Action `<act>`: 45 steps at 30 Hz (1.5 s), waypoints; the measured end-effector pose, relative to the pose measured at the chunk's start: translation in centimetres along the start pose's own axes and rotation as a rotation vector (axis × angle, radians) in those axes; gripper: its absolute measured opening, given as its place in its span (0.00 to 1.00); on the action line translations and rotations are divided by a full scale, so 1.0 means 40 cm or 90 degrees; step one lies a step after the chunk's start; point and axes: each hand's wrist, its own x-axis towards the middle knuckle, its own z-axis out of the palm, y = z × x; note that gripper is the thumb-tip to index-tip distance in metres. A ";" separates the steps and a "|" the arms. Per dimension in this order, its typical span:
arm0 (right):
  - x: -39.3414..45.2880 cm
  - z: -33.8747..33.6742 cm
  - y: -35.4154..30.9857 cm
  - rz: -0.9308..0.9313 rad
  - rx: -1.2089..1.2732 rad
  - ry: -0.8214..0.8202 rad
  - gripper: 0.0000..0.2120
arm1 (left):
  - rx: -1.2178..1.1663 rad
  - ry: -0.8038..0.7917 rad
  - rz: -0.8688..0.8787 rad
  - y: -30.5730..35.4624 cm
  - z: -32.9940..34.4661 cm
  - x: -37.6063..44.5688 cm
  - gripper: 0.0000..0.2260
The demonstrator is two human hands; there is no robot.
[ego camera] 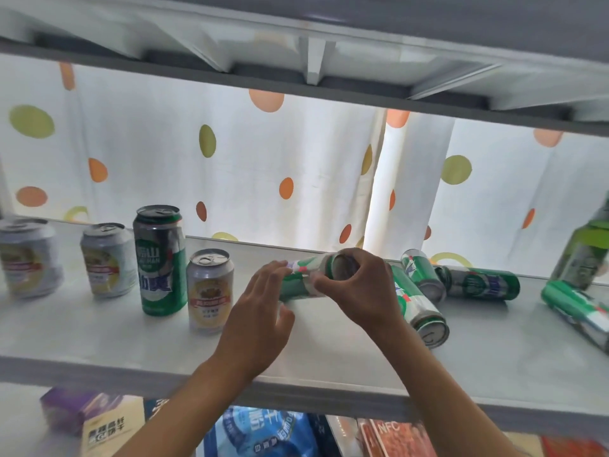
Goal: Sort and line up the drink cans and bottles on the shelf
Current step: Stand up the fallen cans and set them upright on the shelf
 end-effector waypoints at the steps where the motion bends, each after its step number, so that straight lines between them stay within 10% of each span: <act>1: 0.011 -0.011 -0.013 -0.001 0.013 0.008 0.25 | 0.002 0.004 0.003 0.000 -0.003 -0.001 0.28; 36: 0.142 0.051 -0.168 0.069 -0.303 -0.124 0.37 | 0.058 0.044 0.040 0.028 -0.017 -0.009 0.17; 45: 0.081 -0.075 -0.101 -0.012 -0.243 -0.002 0.29 | -0.017 -0.010 0.167 0.058 0.007 -0.002 0.21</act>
